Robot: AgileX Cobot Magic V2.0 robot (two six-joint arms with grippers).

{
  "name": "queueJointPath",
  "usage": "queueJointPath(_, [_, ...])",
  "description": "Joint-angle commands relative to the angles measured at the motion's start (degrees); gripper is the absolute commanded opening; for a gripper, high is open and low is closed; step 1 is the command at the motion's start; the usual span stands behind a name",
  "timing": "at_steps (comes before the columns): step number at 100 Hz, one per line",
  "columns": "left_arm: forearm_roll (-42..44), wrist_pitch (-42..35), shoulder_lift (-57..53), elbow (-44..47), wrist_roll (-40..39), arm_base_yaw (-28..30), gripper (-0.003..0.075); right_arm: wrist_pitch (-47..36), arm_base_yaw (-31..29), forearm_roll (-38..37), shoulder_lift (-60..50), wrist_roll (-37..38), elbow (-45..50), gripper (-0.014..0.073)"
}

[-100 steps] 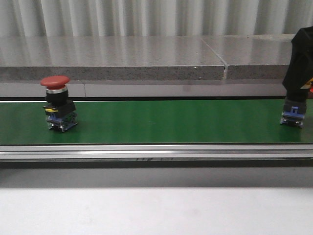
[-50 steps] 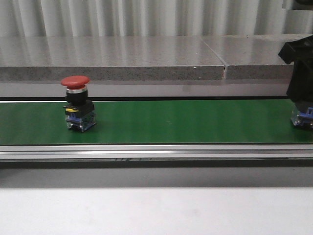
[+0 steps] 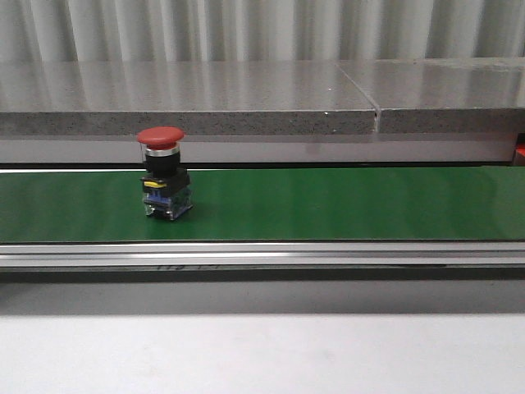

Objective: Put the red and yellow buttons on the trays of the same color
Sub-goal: 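Grasp the yellow button at the belt's end with the right gripper, then carry the yellow button into the yellow tray and open the right gripper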

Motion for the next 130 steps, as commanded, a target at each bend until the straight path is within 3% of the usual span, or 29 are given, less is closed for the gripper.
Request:
queueJointPath(1, [-1.65,-3.99,0.0,-1.6,0.19,-0.38,-0.002,-1.45,-5.06,-0.25,-3.84,1.31,0.26,0.0132])
queueJointPath(17, [-1.65,-3.99,0.0,-1.6,0.19,-0.38,-0.002,-3.39,-12.06,-0.25,-5.8,2.07,4.49,0.0132])
queueJointPath(38, [-1.65,-3.99,0.0,-1.6,0.19,-0.38,-0.002,-4.98,-16.83,-1.36,-5.95,3.51,8.92,0.0132])
queueJointPath(64, [-1.65,-3.99,0.0,-1.6,0.19,-0.38,-0.002,-9.17,-17.24,-3.65,-5.95,4.78,12.98,0.0132])
queueJointPath(100, [-1.65,-3.99,0.0,-1.6,0.19,-0.38,-0.002,-14.44,-17.24,-14.4,-5.86,16.49,16.55,0.0132])
queueJointPath(130, [-1.65,-3.99,0.0,-1.6,0.19,-0.38,-0.002,-16.12,-17.24,-14.73,-3.14,16.65,16.62,0.0132])
